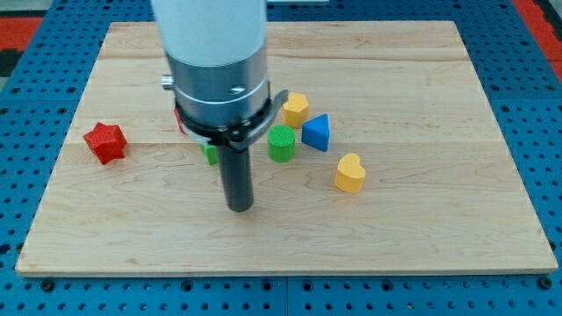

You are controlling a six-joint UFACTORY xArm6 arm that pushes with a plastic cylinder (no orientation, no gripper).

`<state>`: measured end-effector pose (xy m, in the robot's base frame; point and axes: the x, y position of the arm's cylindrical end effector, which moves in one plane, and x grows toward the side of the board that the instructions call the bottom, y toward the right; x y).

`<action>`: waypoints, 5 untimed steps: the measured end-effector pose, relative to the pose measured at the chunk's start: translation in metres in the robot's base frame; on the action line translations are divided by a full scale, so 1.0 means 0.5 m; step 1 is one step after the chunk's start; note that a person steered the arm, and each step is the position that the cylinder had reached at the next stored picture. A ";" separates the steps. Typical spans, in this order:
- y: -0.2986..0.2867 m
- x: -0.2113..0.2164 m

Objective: Move the red star to the left side of the green star

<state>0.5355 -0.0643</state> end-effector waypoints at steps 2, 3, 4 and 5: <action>-0.159 0.079; -0.432 0.041; -0.481 0.013; -0.480 -0.048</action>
<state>0.5114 -0.3042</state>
